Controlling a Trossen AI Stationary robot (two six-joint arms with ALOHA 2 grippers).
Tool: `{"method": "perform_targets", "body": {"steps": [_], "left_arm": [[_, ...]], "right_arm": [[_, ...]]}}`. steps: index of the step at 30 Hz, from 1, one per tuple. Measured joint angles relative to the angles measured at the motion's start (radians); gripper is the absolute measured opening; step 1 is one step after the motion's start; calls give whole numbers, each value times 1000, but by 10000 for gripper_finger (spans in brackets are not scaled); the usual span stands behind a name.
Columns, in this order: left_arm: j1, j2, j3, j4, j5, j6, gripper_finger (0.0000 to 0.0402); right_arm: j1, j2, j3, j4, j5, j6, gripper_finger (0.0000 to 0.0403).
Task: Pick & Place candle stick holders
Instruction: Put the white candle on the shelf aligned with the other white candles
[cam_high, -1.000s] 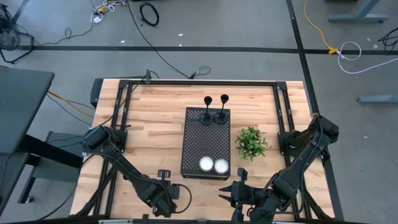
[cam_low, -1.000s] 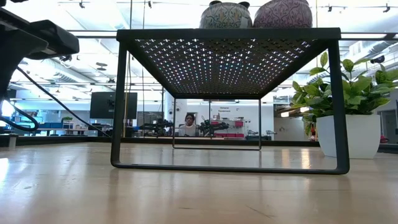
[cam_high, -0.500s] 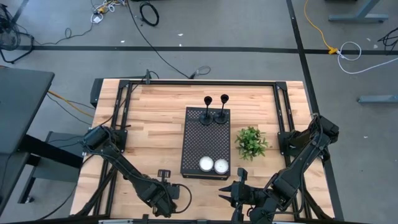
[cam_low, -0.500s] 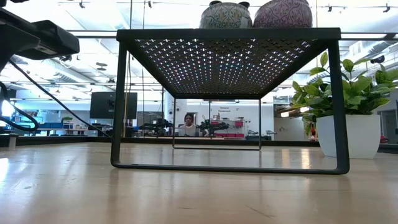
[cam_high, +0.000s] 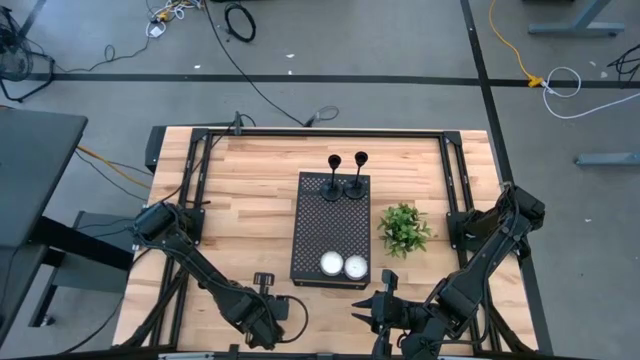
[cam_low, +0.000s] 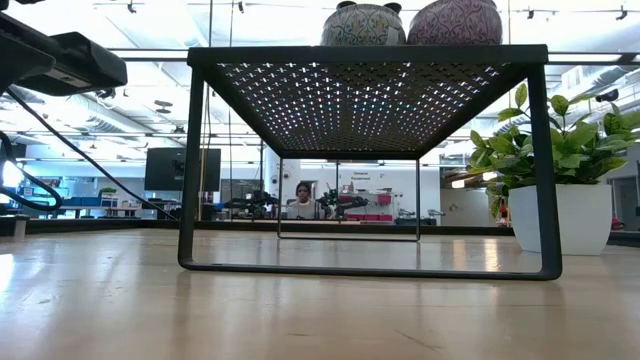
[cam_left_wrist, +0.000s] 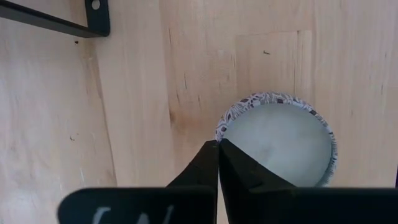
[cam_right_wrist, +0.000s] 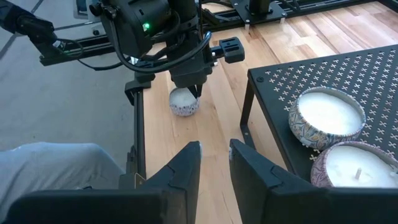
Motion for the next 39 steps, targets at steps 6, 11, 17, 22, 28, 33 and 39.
{"method": "perform_targets", "body": {"steps": [6, 11, 17, 22, 28, 33, 39], "left_arm": [[0, 0, 0, -2, 8, 0, 2], [0, -4, 9, -21, 9, -2, 1], [0, -5, 72, -98, 6, 1, 1], [0, -6, 154, -200, 4, 4, 1], [7, -6, 289, -299, -36, 52, 0], [39, -6, 413, -393, -60, 106, 0], [118, -6, 524, -529, -88, 142, 0]], "right_arm": [[0, 0, 0, 0, 0, 0, 86], [0, 0, 0, 0, 0, 0, 86], [0, 0, 0, 0, 0, 0, 86], [0, 0, 0, 0, 0, 0, 86], [0, 0, 0, 0, 0, 0, 86], [0, 0, 0, 1, 0, 0, 86], [0, 0, 0, 2, -1, 0, 86]]}}
